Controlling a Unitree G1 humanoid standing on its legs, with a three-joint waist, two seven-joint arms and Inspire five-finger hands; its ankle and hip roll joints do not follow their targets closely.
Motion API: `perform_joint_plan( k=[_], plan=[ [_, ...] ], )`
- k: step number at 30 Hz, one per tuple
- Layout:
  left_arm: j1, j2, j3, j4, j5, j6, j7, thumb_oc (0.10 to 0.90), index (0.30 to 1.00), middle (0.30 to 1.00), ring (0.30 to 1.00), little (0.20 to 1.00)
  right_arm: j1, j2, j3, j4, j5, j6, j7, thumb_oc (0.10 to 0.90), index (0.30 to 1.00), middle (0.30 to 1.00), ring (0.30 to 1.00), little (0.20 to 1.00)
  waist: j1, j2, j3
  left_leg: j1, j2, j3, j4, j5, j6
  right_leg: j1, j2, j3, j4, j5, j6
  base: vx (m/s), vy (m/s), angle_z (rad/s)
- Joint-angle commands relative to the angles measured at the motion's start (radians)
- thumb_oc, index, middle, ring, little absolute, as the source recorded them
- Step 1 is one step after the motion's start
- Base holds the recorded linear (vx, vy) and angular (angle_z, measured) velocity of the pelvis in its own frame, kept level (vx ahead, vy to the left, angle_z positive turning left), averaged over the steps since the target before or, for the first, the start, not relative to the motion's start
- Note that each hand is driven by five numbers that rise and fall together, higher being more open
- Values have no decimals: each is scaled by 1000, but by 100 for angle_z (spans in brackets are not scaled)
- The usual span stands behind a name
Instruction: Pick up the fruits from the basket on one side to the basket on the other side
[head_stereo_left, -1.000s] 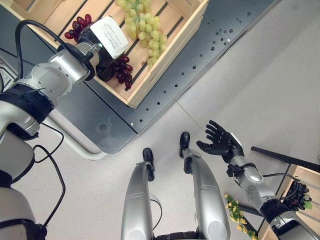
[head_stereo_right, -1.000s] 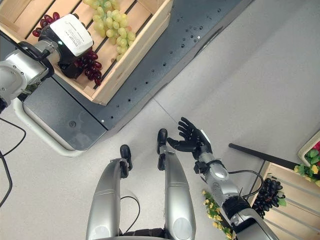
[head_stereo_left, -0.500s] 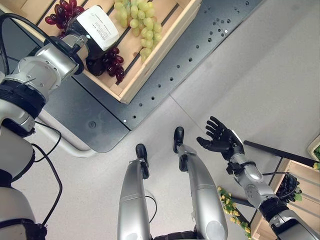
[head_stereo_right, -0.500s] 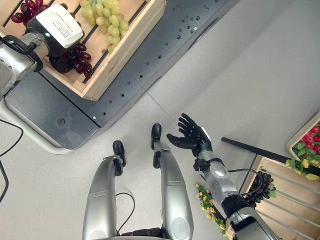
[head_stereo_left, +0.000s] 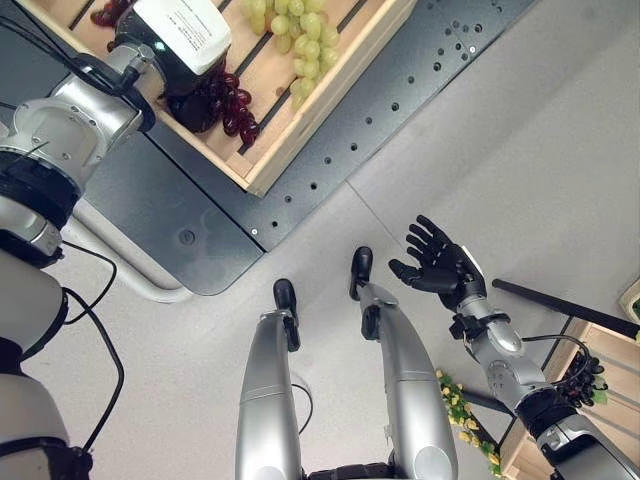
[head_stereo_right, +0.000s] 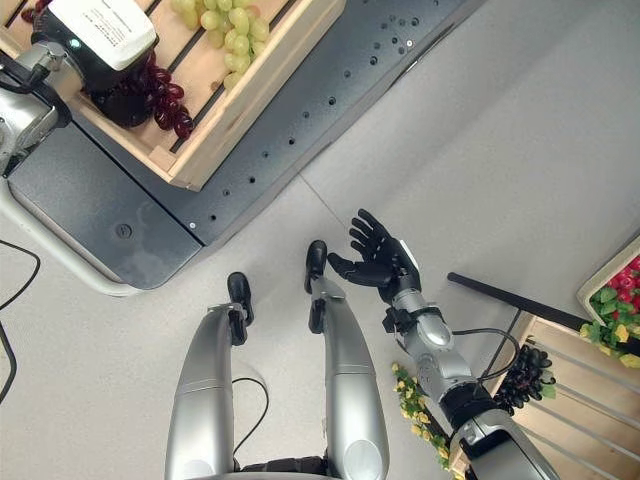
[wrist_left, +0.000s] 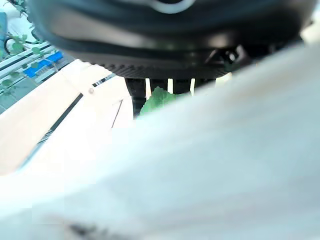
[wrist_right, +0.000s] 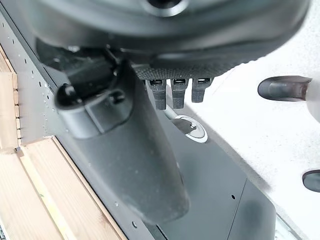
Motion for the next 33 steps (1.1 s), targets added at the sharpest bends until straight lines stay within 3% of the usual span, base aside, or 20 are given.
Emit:
perform_joint_plan(
  k=[1, 7, 15, 22, 29, 33],
  plan=[
    [80, 26, 29, 64, 33, 19, 53, 400, 300, 300, 300, 300, 15, -35, -65, -100, 58, -109, 3, 800, 900, 900, 900, 900, -5, -5, -9, 49, 17, 49, -153, 93, -3, 94, -26, -4, 44, -99, 49, 0, 0, 0],
    [85, 26, 41, 29, 21, -2, 93, 400, 300, 300, 300, 300, 14, -33, -68, -120, 54, -105, -5, 800, 900, 900, 900, 900, -3, 19, -9, 86, 3, 56, -155, 87, -1, 119, -32, 5, 56, -109, 47, 0, 0, 0],
    [147, 40, 133, -6, -268, -24, 292, 400, 300, 300, 300, 300, 49, -33, -69, -163, 36, -101, 2, 800, 900, 900, 900, 900, 9, 39, -9, 180, -2, 60, -153, 59, -3, 203, -42, 7, 77, -147, 54, 11, 3, -4],
    [309, -13, 396, 5, -485, -100, 444, 400, 300, 300, 300, 300, 62, 8, -67, -204, -20, -94, -15, 800, 900, 900, 900, 900, 24, 38, -9, 291, -5, 66, -183, 57, -6, 301, -40, 12, 69, -165, 57, 0, 0, 0],
    [413, -57, 575, -8, -662, -145, 451, 400, 300, 300, 300, 300, 67, 27, -62, -231, -60, -68, -38, 800, 900, 900, 900, 900, 25, 46, -10, 412, -15, 73, -223, 57, -11, 409, -53, 16, 34, -172, 64, 17, -6, -2],
    [517, -95, 722, -49, -846, -190, 447, 400, 300, 300, 300, 300, 100, 40, -60, -252, -119, -69, -52, 800, 900, 900, 900, 900, 22, 69, -58, 504, -27, 82, -274, 61, -16, 492, -67, 18, -23, -170, 69, 55, -4, -6]
  ],
)
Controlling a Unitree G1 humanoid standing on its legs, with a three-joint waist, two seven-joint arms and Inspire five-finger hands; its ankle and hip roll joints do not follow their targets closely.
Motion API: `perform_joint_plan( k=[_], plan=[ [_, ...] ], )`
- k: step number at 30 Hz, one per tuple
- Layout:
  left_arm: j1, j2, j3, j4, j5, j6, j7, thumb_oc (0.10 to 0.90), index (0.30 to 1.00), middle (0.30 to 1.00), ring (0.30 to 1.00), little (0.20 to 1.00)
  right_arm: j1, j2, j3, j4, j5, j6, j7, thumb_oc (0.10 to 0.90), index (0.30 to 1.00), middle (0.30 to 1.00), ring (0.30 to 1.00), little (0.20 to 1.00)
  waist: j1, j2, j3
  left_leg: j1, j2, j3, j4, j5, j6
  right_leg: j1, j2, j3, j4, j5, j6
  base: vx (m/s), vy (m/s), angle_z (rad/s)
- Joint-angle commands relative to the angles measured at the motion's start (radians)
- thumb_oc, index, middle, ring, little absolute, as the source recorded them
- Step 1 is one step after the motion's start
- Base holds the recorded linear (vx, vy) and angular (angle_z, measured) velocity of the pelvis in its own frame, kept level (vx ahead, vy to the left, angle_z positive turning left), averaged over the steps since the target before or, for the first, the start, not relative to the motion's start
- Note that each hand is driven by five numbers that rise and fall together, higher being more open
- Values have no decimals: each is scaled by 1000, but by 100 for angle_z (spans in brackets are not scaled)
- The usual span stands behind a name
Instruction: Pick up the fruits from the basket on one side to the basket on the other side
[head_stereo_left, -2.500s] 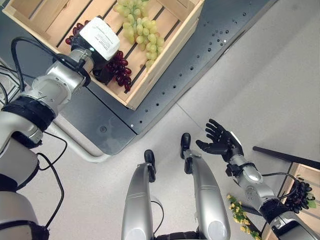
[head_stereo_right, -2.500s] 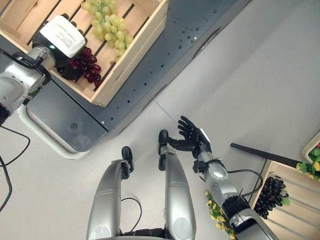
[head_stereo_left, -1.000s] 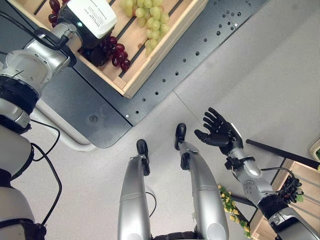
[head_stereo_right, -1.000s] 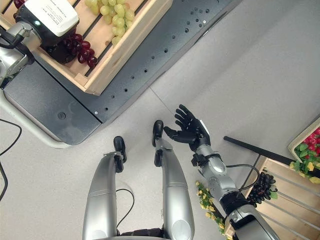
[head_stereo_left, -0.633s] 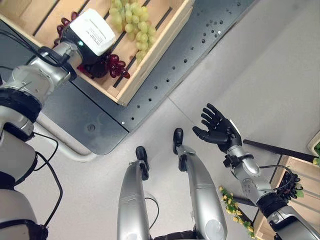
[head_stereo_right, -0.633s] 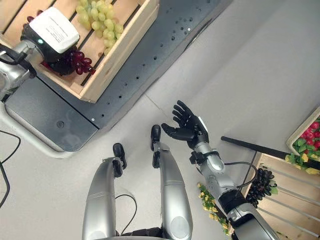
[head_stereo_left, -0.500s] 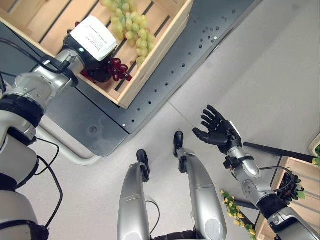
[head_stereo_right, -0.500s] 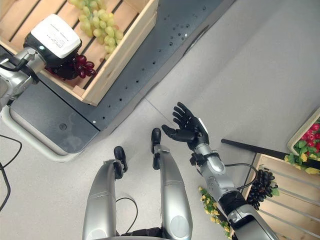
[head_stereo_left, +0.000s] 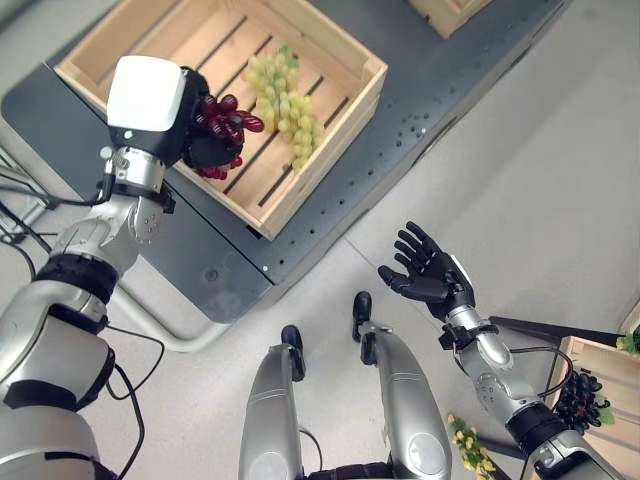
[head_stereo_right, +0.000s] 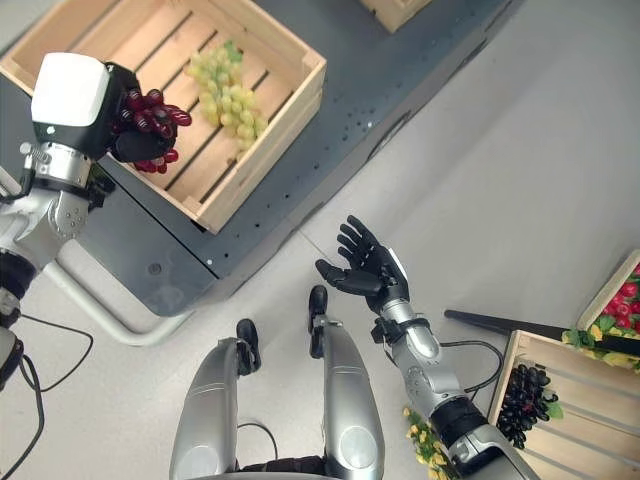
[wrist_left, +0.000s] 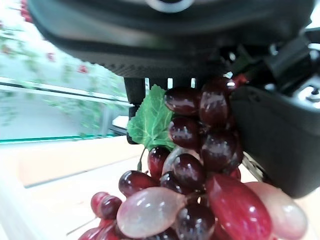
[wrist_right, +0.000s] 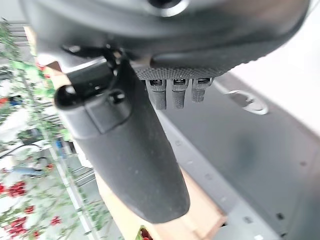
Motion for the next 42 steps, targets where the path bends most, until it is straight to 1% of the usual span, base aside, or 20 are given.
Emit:
perform_joint_plan(
  k=[1, 3, 5, 7, 8, 9, 12, 14, 16, 19, 21, 22, 24, 25, 26, 28, 33, 37, 41, 42],
  plan=[
    [-31, 16, 192, -90, -229, -64, 100, 400, 300, 300, 300, 300, 22, -14, -59, -137, -84, -70, -25, 800, 900, 900, 900, 900, 16, 69, -69, 92, -20, 31, -153, 56, -15, 139, -63, -12, 18, -153, 62, 53, -8, 2],
    [-10, 0, 228, -99, -294, -89, 95, 400, 300, 300, 300, 300, 27, -15, -56, -139, -101, -75, -23, 800, 900, 900, 900, 900, 12, 73, -86, 119, -23, 35, -168, 56, -16, 166, -67, -15, -1, -153, 61, 44, -6, 4],
    [15, -17, 273, -108, -392, -105, 59, 400, 300, 300, 300, 300, 32, -18, -53, -143, -141, -79, -28, 800, 900, 900, 900, 900, 8, 79, -111, 156, -27, 39, -185, 55, -19, 206, -72, -18, -25, -154, 59, 52, -6, 1],
    [53, -49, 319, -114, -507, -130, 13, 400, 300, 300, 300, 300, 28, -27, -43, -156, -240, -87, -36, 800, 900, 900, 900, 900, 3, 89, -151, 209, -35, 33, -219, 58, -24, 263, -77, -20, -62, -157, 57, 61, -15, -4],
    [59, -52, 324, -115, -521, -136, 8, 400, 300, 300, 300, 300, 27, -29, -41, -157, -252, -91, -33, 800, 900, 900, 900, 900, 2, 90, -154, 215, -36, 32, -224, 59, -24, 269, -77, -20, -67, -156, 57, 0, 0, 0],
    [75, -61, 339, -120, -550, -150, -8, 400, 300, 300, 300, 300, 25, -36, -34, -164, -277, -98, -27, 800, 900, 900, 900, 900, 2, 90, -169, 225, -36, 40, -240, 75, -20, 281, -80, -24, -86, -141, 50, 12, -31, -3],
    [124, -97, 365, -144, -647, -170, -66, 400, 300, 300, 300, 300, 16, -64, -16, -195, -329, -100, -12, 800, 900, 900, 900, 900, 3, 97, -221, 298, -46, 32, -310, 93, -28, 362, -75, -26, -151, -139, 51, 99, -46, -6],
    [147, -122, 376, -151, -731, -170, -145, 400, 300, 300, 300, 300, 9, -76, -7, -206, -317, -102, 9, 800, 900, 900, 900, 900, 4, 104, -260, 353, -52, 25, -367, 106, -36, 429, -63, -29, -210, -134, 51, 143, -70, 3],
    [171, -157, 384, -160, -845, -159, -257, 400, 300, 300, 300, 300, 2, -76, -6, -214, -317, -100, 21, 800, 900, 900, 900, 900, 9, 109, -296, 391, -59, 18, -410, 112, -40, 477, -54, -33, -256, -129, 52, 127, -73, 7],
    [205, -195, 379, -182, -906, -150, -349, 400, 300, 300, 300, 300, -23, -72, 1, -231, -311, -93, 17, 800, 900, 900, 900, 900, 24, 114, -342, 435, -63, 3, -460, 123, -43, 528, -45, -43, -304, -117, 53, 75, -89, 9],
    [215, -205, 378, -190, -924, -145, -379, 400, 300, 300, 300, 300, -39, -70, 5, -237, -306, -84, 14, 800, 900, 900, 900, 900, 29, 117, -357, 452, -63, -2, -479, 127, -44, 549, -42, -46, -325, -109, 54, 40, -84, 1],
    [225, -220, 370, -207, -945, -131, -420, 400, 300, 300, 300, 300, -71, -63, 11, -242, -289, -60, 9, 800, 900, 900, 900, 900, 40, 121, -383, 472, -65, -10, -505, 134, -45, 573, -37, -49, -357, -97, 55, 28, -85, 2],
    [227, -225, 364, -213, -963, -125, -447, 400, 300, 300, 300, 300, -89, -58, 14, -245, -283, -48, 7, 800, 900, 900, 900, 900, 45, 123, -395, 484, -65, -13, -524, 139, -46, 586, -34, -52, -375, -88, 56, 12, -98, 8],
    [221, -228, 353, -218, -968, -112, -480, 400, 300, 300, 300, 300, -119, -53, 20, -239, -279, -20, 3, 800, 900, 900, 900, 900, 50, 125, -409, 500, -64, -15, -549, 148, -49, 605, -31, -54, -405, -75, 57, -7, -90, 9],
    [219, -229, 351, -218, -967, -111, -484, 400, 300, 300, 300, 300, -123, -53, 21, -239, -278, -15, 3, 800, 900, 900, 900, 900, 51, 125, -410, 502, -64, -15, -551, 149, -49, 607, -30, -54, -408, -73, 57, -3, -97, 7],
    [198, -232, 324, -224, -963, -75, -532, 400, 300, 300, 300, 300, -175, -41, 32, -223, -255, 45, -9, 800, 900, 900, 900, 900, 59, 129, -429, 524, -64, -23, -594, 166, -54, 632, -22, -60, -447, -55, 58, 7, -93, 4],
    [152, -237, 269, -234, -946, -21, -611, 400, 300, 300, 300, 300, -255, -24, 38, -198, -215, 126, -15, 800, 900, 900, 900, 900, 70, 136, -458, 546, -67, -35, -656, 192, -61, 661, -5, -71, -508, -31, 58, -3, -81, 4],
    [96, -242, 224, -227, -934, -5, -650, 400, 300, 300, 300, 300, -332, -6, 53, -177, -187, 178, -27, 800, 900, 900, 900, 900, 79, 139, -474, 549, -67, -48, -700, 213, -65, 658, 3, -78, -518, -31, 56, -31, -68, 4],
    [55, -255, 187, -215, -925, -5, -671, 400, 300, 300, 300, 300, -384, 18, 68, -144, -159, 222, -24, 800, 900, 900, 900, 900, 84, 134, -484, 549, -67, -56, -704, 216, -64, 660, 6, -83, -518, -35, 55, -18, -56, 10],
    [49, -261, 177, -220, -916, -9, -680, 400, 300, 300, 300, 300, -394, 21, 72, -137, -125, 253, -13, 800, 900, 900, 900, 900, 83, 131, -487, 551, -65, -50, -700, 214, -64, 663, 5, -82, -518, -36, 53, 7, -55, 1]
  ],
)
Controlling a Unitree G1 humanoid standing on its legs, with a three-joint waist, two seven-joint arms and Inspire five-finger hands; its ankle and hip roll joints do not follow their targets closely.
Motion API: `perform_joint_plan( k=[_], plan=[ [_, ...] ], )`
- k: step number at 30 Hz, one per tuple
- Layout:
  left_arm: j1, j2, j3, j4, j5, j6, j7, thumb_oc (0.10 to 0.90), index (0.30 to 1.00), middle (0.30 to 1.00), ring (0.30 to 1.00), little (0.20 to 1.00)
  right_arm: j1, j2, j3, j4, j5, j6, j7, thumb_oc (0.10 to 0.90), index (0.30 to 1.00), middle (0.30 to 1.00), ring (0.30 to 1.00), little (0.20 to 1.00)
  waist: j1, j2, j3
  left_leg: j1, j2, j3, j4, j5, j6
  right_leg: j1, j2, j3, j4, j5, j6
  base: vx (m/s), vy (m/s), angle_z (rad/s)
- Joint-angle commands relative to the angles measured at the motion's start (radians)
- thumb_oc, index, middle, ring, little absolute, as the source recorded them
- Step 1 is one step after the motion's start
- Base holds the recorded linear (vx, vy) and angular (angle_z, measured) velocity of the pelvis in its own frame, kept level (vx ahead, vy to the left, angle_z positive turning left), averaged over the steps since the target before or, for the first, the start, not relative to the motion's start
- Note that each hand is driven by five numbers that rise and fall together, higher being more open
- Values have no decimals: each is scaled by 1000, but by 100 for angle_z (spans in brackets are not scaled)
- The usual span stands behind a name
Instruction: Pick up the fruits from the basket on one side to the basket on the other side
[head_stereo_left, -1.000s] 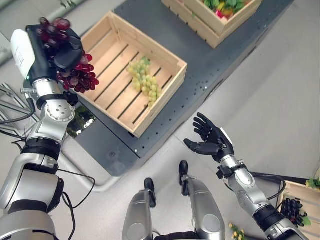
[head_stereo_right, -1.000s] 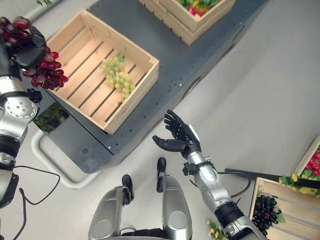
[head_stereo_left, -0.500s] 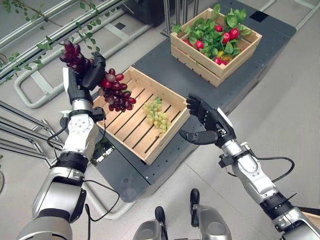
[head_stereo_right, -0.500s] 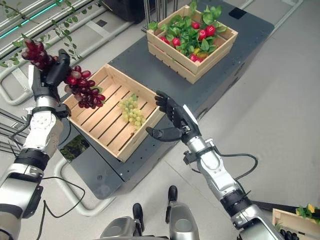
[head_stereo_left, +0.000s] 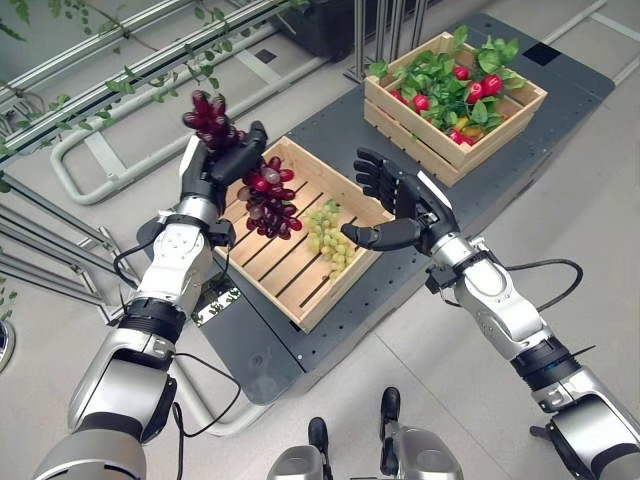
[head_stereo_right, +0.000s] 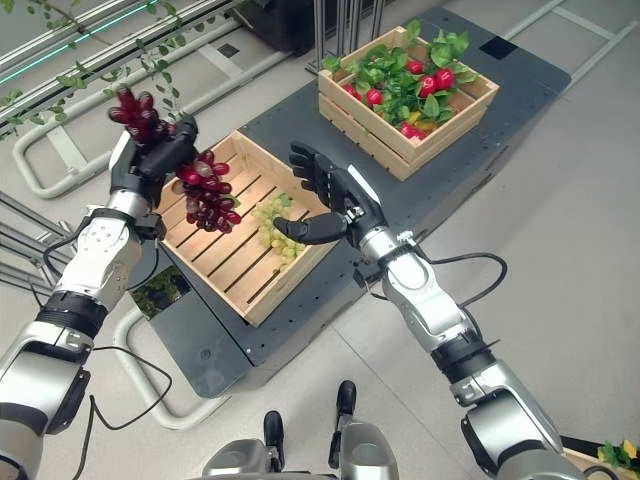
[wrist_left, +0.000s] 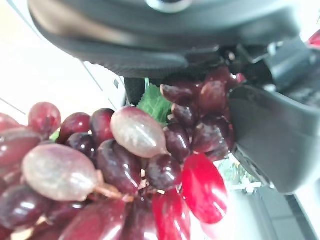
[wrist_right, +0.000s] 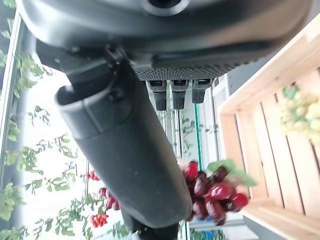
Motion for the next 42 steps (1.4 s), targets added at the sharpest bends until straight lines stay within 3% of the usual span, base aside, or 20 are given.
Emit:
perform_joint_plan(
  k=[1, 9, 18, 29, 42],
  plan=[
    [-111, 16, -64, 1, 10, -111, -16, 400, 300, 300, 300, 300, -2, 94, 60, 69, 130, -24, 18, 800, 900, 900, 900, 900, 22, -10, -341, -89, -54, -17, 6, -9, -5, 84, -75, 8, 1, -125, 50, 11, -45, 0],
    [-130, -28, -121, -42, 22, -106, -45, 400, 300, 300, 300, 300, -12, 151, 71, 143, 298, 42, 83, 800, 900, 900, 900, 900, 26, -17, -351, -68, -46, -10, 3, -15, -6, 102, -68, 11, 1, -135, 43, 14, -25, 0],
    [-131, -76, -139, -94, 5, -108, -48, 400, 300, 300, 300, 300, -10, 196, 90, 154, 345, 84, 97, 800, 900, 900, 900, 900, 26, -20, -358, -53, -44, -12, -5, -16, -4, 112, -67, 17, 1, -140, 42, 7, -3, 0],
    [-128, -101, -177, -129, 61, -61, -77, 400, 300, 300, 300, 300, -37, 243, 104, 103, 361, 44, 60, 800, 900, 900, 900, 900, 36, -25, -360, -52, -44, -20, -5, -20, 1, 115, -68, 15, 1, -143, 42, 0, 0, 0],
    [-125, -114, -252, -149, 83, -12, -272, 400, 300, 300, 300, 300, -90, 272, 120, 104, 379, 21, 7, 800, 900, 900, 900, 900, 49, -28, -370, -45, -40, -26, -5, -24, 4, 122, -67, 17, 1, -146, 42, 0, 0, 0]
  ],
)
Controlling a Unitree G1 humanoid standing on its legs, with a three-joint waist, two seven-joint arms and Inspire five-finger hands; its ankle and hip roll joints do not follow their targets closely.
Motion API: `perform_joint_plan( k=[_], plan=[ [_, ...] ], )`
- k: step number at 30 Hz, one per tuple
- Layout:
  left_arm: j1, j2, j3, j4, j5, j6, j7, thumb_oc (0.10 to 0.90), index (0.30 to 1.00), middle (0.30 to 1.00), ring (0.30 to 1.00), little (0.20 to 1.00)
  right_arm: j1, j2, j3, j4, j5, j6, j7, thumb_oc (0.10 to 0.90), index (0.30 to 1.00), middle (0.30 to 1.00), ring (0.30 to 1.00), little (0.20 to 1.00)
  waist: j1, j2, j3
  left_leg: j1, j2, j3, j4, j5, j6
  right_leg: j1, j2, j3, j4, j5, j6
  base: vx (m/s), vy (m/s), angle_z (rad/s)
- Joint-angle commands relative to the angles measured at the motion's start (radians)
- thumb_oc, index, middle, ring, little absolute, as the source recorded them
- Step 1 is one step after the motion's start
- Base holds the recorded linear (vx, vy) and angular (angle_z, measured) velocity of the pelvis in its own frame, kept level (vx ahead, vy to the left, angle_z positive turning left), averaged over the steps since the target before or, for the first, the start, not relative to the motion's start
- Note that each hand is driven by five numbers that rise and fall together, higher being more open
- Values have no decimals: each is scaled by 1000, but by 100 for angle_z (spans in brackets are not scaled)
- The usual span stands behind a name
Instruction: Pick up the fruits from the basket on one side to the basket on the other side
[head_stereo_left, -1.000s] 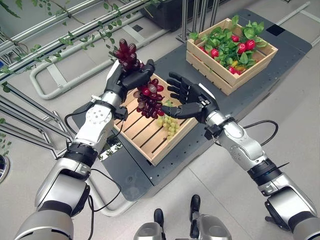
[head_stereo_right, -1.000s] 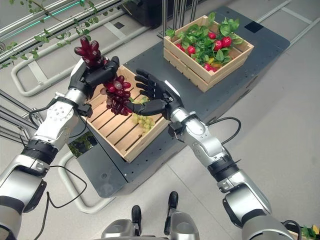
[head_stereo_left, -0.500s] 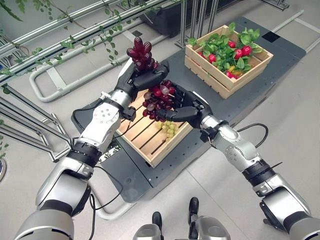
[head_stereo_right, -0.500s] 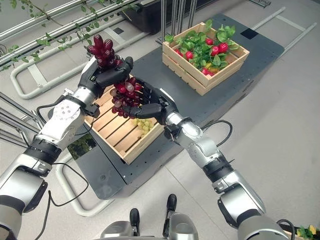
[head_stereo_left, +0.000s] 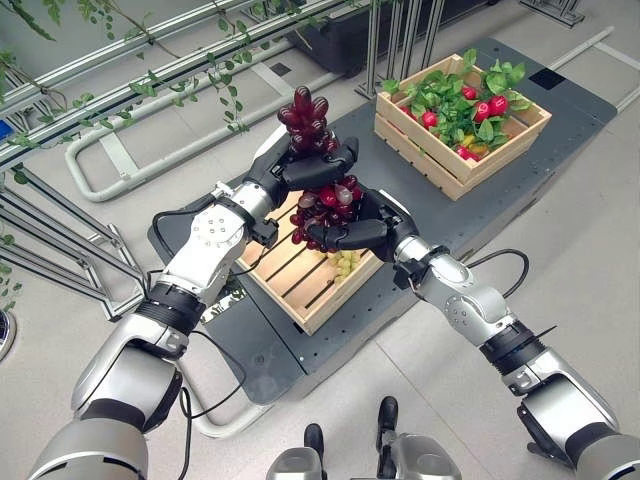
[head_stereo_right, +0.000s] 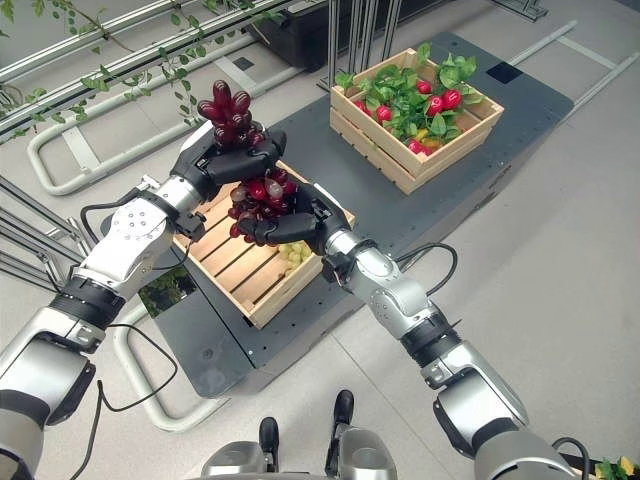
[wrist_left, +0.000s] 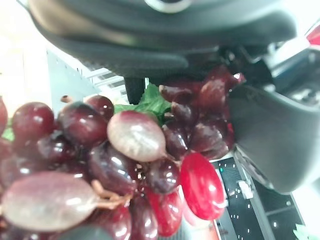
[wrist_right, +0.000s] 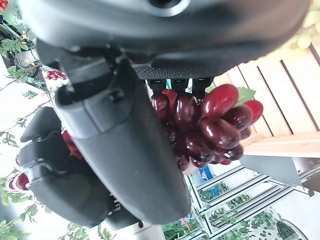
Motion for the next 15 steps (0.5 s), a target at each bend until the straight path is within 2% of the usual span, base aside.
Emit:
perform_joint_plan(
  k=[1, 7, 12, 13, 14, 15],
  plan=[
    [-64, -106, -127, 41, 10, -44, -81, 400, 300, 300, 300, 300, -39, 166, 43, 8, 80, -132, 21, 800, 900, 900, 900, 900, 24, -12, -360, -80, -42, -27, -1, -24, 4, 88, -67, 17, 1, -146, 42, 0, 0, 0],
    [-60, -100, -162, 41, 33, -19, -154, 400, 300, 300, 300, 300, -51, 172, 38, 17, 105, -175, 13, 800, 900, 900, 900, 900, 28, -11, -361, -76, -40, -27, -1, -26, 5, 91, -67, 16, 1, -145, 42, 0, 0, 0],
    [-49, -96, -171, 45, 28, -12, -158, 400, 300, 300, 300, 300, -52, 174, 28, 17, 126, -203, 8, 800, 900, 900, 900, 900, 28, -10, -364, -75, -38, -26, -1, -26, 6, 90, -67, 20, 1, -144, 43, 0, 0, 0],
    [-42, -96, -165, 48, 26, -18, -158, 400, 300, 300, 300, 300, -48, 176, 27, 17, 130, -208, 11, 643, 665, 665, 665, 665, 29, -10, -364, -75, -37, -25, -1, -25, 6, 89, -67, 20, 1, -143, 44, 0, 0, 0],
    [-41, -96, -163, 50, 24, -21, -156, 400, 300, 300, 300, 300, -47, 176, 27, 19, 132, -209, 11, 580, 571, 571, 571, 571, 29, -10, -364, -76, -37, -26, -1, -25, 6, 89, -67, 21, 1, -143, 44, 0, 0, 0],
    [-39, -97, -159, 49, 19, -23, -151, 400, 300, 300, 300, 300, -44, 176, 25, 21, 136, -209, 13, 400, 300, 300, 300, 300, 29, -11, -364, -76, -37, -26, -1, -25, 6, 88, -67, 21, 1, -142, 44, 0, 0, 0]
  ],
)
